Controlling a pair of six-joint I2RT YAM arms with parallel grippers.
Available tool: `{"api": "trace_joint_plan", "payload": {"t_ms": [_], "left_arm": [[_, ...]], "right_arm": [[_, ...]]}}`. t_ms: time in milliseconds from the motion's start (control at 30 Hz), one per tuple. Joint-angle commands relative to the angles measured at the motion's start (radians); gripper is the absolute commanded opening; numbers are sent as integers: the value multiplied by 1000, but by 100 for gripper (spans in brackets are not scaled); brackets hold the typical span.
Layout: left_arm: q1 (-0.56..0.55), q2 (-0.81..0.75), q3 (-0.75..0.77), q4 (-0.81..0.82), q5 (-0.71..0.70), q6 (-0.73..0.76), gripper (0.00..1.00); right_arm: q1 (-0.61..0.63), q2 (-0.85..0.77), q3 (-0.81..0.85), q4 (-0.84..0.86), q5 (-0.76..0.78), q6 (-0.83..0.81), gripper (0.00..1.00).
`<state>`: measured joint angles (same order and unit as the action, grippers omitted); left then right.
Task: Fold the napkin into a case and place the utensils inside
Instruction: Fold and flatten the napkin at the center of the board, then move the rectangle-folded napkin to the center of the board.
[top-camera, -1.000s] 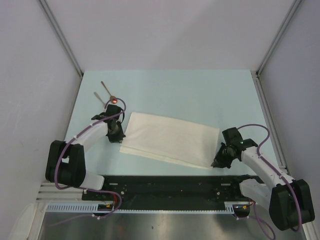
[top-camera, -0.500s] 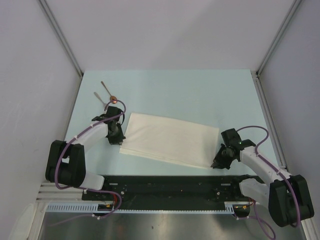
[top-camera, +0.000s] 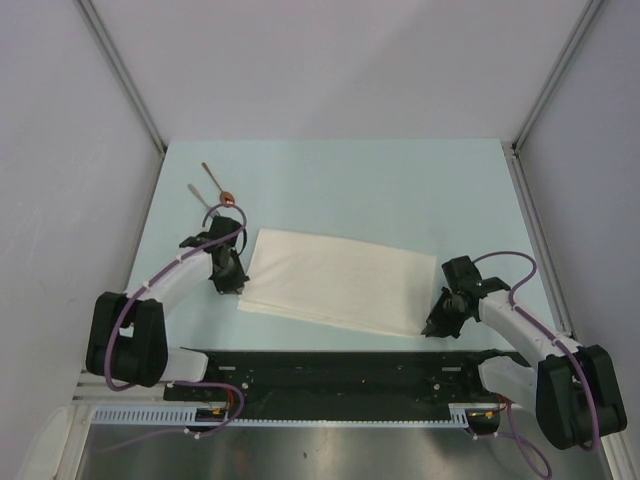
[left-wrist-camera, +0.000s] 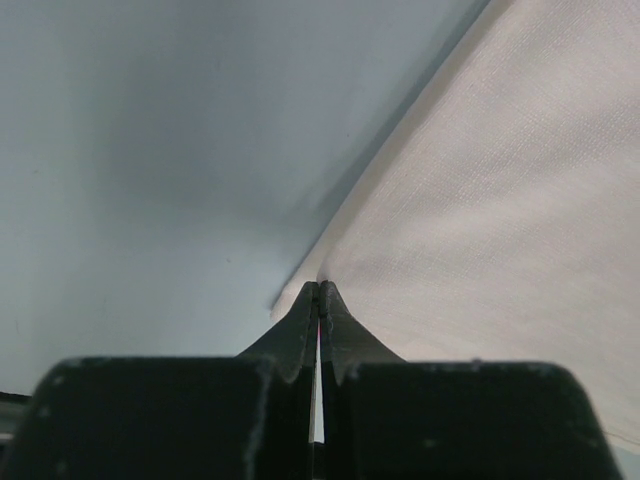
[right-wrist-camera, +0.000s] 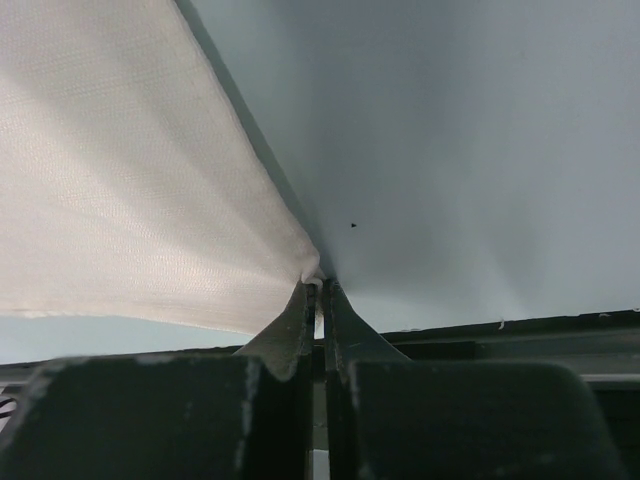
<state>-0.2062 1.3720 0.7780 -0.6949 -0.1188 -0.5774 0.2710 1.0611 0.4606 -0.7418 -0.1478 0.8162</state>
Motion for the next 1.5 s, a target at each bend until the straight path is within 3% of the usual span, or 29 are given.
{"api": "trace_joint_plan", "payload": {"t_ms": [0,533,700,1100,1167,1333,1467], "left_arm": [[4,-70,-23,-43,-18,-64,0],[-4,-260,-16,-175,-61,-190,0],[-4,-287,-83,-178,-33,-216,0],[-1,-209,-88,-201,-12,-254,0],[1,-232,-59,-175,54,-236,0],[-16,-306,-13,-111,16,-179,0],[1,-188,-19,-20,138,-180,0]], "right_arm": [[4,20,6,-2,44,5,0],[7,20,4,-19,60,3,0],[7,25,7,-19,53,3,0],[7,50,15,5,33,3,0],[7,54,18,4,31,0,0],[4,-2,49,2,39,-14,0],[-36,12,69,74,10,-34,0]]}}
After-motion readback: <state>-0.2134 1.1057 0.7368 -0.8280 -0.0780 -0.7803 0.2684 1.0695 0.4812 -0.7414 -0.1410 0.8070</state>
